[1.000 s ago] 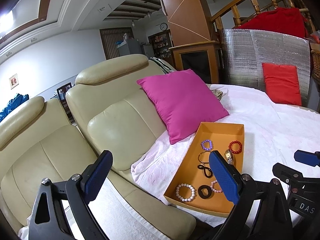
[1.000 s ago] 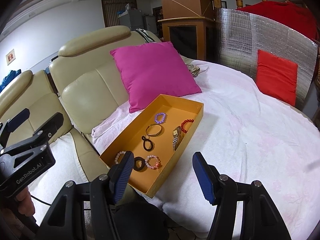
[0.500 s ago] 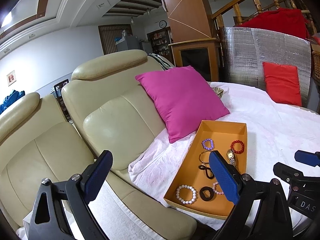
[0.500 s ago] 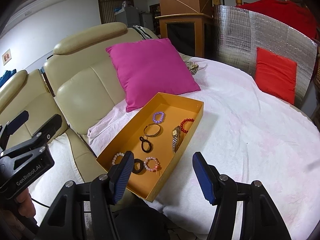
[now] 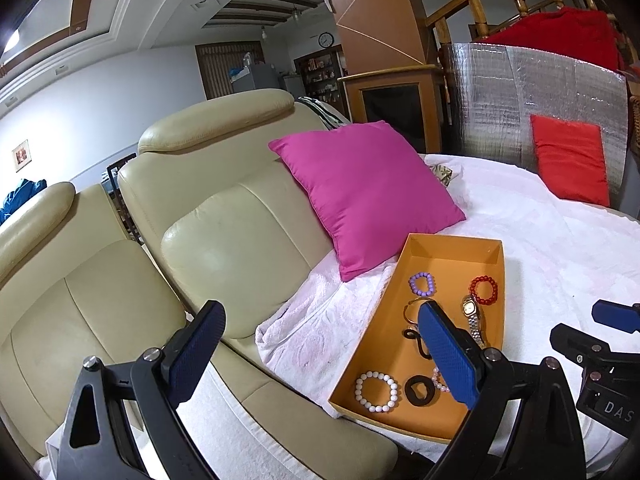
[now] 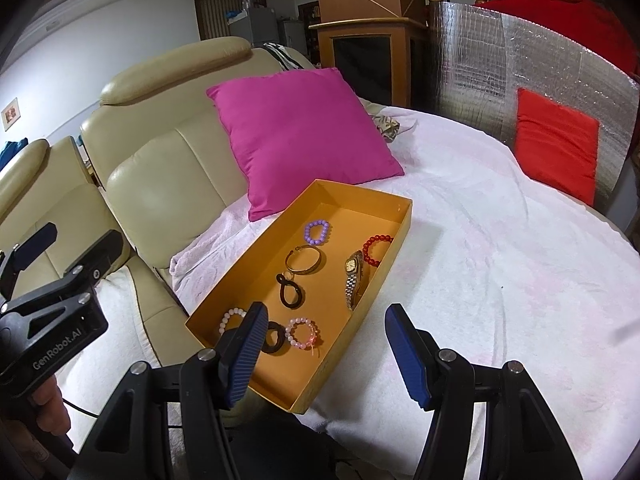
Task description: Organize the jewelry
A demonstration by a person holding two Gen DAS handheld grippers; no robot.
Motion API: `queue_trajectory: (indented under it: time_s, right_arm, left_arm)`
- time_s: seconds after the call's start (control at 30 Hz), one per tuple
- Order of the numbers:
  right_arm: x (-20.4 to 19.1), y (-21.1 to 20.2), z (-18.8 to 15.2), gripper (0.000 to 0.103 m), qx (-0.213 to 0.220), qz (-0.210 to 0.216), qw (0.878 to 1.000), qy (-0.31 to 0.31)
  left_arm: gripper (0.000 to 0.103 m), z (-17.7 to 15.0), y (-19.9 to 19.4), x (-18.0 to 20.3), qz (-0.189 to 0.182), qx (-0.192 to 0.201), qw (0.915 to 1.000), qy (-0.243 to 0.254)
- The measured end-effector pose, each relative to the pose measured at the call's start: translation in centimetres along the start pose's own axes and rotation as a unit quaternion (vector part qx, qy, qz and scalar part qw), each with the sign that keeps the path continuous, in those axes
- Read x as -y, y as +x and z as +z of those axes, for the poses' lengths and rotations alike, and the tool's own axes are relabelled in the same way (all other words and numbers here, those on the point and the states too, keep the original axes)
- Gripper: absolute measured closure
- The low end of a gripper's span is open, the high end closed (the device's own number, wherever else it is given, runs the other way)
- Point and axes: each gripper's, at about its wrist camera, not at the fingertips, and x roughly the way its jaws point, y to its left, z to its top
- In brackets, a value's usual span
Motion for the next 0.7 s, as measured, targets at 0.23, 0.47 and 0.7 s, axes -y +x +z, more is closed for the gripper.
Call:
queue_trajectory:
  time_s: [0.23,0.47,0.7]
  right_arm:
    - [2.7,0.6,0.1,0.038,0.000,0.015,0.999,0.038]
    - [3.7,0.8,0.5,0.038,0.010,0.033,0.999,0.025]
    - [10.9,-1.0,-0.3,0.038,0.054,0.002,0.996,0.069]
  left_arm:
    - [0.006,0.5,0.1,2.5,0.008,-0.001,0.9997,0.025]
    - [0.006,0.6,-0.3,3.4,0.024,-0.004,0.9995,0.022]
    - [0.006,2.2,-0.5,10.3,-0.049,0.012,0.9958,0.076]
